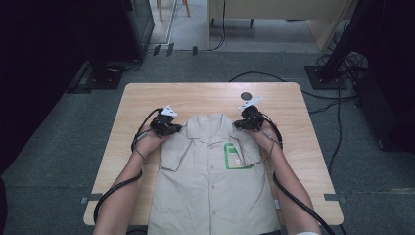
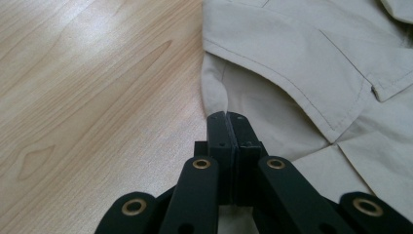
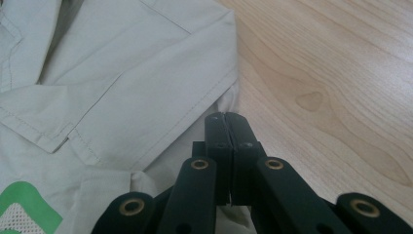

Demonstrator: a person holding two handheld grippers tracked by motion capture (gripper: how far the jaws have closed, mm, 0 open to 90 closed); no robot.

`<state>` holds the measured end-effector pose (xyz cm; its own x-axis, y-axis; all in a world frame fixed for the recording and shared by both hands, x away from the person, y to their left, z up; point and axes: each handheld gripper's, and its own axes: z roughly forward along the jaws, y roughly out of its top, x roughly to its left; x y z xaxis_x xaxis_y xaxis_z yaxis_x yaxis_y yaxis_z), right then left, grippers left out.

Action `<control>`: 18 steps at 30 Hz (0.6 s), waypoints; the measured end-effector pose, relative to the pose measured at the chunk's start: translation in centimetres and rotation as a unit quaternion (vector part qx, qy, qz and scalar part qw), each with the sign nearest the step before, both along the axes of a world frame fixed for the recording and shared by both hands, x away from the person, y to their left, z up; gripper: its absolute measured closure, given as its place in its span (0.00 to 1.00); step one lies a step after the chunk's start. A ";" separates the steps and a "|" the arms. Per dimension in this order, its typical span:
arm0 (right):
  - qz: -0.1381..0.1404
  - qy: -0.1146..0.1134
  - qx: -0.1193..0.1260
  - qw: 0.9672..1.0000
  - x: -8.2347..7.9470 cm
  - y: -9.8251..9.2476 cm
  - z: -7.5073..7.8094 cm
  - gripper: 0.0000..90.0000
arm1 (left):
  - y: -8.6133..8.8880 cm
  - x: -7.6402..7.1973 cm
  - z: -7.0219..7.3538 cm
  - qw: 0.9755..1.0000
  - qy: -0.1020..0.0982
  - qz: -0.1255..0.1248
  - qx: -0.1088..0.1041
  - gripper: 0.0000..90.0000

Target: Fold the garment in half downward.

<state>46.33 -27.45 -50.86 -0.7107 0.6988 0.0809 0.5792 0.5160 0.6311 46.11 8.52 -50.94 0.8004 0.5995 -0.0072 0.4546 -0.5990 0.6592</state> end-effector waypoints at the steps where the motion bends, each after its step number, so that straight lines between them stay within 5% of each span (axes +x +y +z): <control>1: 0.000 -0.004 -0.005 1.000 -0.1 0.0 0.0 0.99 | 0.0 0.0 0.0 1.000 -0.002 0.002 -0.001 1.00; 6: -0.015 -0.048 0.000 0.999 -0.5 0.0 1.2 1.00 | -0.1 0.2 0.3 1.000 -0.020 0.011 -0.005 1.00; 10: -0.025 -0.085 0.000 0.996 -0.5 0.0 2.9 1.00 | -0.1 0.7 2.1 0.998 -0.050 0.027 -0.016 1.00; 14: -0.038 -0.128 0.010 0.991 -0.7 -0.4 5.5 0.99 | -0.2 1.1 5.3 0.993 -0.102 0.043 -0.032 1.00; 18: -0.050 -0.180 0.024 0.982 -1.3 -0.8 9.1 0.99 | -0.5 1.4 8.6 0.988 -0.141 0.046 -0.037 1.00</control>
